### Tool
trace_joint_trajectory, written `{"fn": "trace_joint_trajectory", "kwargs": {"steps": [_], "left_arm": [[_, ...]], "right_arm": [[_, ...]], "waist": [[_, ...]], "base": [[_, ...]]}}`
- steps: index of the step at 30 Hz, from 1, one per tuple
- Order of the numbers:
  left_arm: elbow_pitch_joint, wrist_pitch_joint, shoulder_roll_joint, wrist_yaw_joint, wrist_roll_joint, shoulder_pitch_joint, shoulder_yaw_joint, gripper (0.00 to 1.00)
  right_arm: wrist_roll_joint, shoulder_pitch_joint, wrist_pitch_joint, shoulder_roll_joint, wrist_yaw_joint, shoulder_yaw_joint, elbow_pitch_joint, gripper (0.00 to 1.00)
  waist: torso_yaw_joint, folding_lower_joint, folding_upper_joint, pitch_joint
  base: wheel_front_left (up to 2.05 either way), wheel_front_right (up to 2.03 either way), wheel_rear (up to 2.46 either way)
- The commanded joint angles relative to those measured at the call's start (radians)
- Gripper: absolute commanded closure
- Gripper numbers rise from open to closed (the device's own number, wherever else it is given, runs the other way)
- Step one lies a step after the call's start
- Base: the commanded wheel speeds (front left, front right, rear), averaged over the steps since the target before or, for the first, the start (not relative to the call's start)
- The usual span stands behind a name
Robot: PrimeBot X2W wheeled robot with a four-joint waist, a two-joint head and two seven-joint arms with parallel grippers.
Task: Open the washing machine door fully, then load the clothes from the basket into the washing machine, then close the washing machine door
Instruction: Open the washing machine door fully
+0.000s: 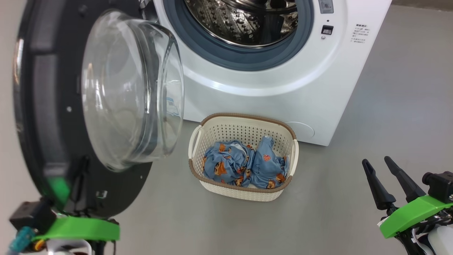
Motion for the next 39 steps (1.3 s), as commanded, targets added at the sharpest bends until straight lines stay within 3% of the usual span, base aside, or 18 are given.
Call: {"fn": "trace_joint_trajectory", "kwargs": {"steps": [1, 22, 39], "left_arm": [[-0.003, -0.006, 0.038, 0.006, -0.004, -0.058, 0.067, 1.00], [0.212, -0.006, 0.106, -0.012, 0.050, -0.257, 0.347, 1.00], [0.438, -0.006, 0.210, -0.067, 0.092, -0.466, 0.538, 1.00]], "right_arm": [[-0.002, -0.020, -0.012, -0.023, 0.010, 0.019, -0.023, 0.00], [0.002, -0.071, -0.012, -0.040, 0.010, 0.038, -0.023, 0.00], [0.004, -0.144, -0.012, -0.063, 0.010, 0.068, -0.025, 0.00]], "waist": [[0.003, 0.0000, 0.0000, 0.009], [-0.007, 0.0000, 0.0000, 0.075], [-0.029, 0.0000, 0.0000, 0.176]], "base": [[0.00, 0.00, 0.00], [0.00, 0.00, 0.00], [0.00, 0.00, 0.00]]}}
